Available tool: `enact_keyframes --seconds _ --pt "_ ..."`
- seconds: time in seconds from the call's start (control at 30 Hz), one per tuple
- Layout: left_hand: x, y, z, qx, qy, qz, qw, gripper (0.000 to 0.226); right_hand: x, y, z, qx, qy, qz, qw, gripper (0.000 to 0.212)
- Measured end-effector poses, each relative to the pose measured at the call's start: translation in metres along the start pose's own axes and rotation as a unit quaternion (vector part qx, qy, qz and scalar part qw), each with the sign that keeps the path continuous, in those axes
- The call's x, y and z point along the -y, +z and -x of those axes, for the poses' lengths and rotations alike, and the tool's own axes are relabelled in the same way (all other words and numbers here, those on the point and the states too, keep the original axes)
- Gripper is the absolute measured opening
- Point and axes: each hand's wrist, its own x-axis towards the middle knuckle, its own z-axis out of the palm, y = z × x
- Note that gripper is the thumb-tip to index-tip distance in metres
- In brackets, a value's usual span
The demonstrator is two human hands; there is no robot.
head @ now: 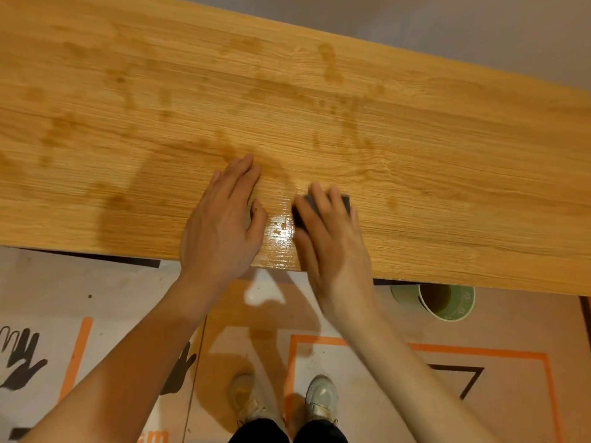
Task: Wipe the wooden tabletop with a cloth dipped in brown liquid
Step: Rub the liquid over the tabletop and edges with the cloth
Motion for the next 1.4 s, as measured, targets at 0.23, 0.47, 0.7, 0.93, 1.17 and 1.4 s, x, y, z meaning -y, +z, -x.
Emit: enact_keyframes --seconds 0.23,0.47,0.7,0.93,1.17,1.4 --pt "0.003 -0.001 -0.006 0.001 0.004 0.009 1.000 0.049 -0.026 -0.014 -0.021 0.007 0.005 0.014 1.000 0.047" --pt "0.004 0.000 -0.003 0.009 0.005 0.015 1.000 0.050 -0.032 -0.015 -0.019 -0.039 0.050 -0.007 0.998 0.044" --pt "0.001 -0.003 -0.004 0.012 -0.005 0.035 0.999 0.049 -0.052 -0.032 0.000 0.025 0.015 -0.037 0.999 0.044" --pt "0.003 -0.003 -0.002 0.027 -0.015 0.057 0.998 0.050 -0.070 -0.028 -0.040 -0.021 0.049 0.005 0.999 0.043" --pt "-0.004 -0.006 -0.008 0.038 -0.048 0.054 0.997 0.051 -0.085 -0.045 0.026 0.062 -0.042 -0.013 0.997 0.051" --pt "-0.004 -0.007 -0.003 0.041 -0.020 0.028 0.999 0.049 -0.112 -0.046 -0.089 0.057 -0.016 0.025 0.998 0.046"
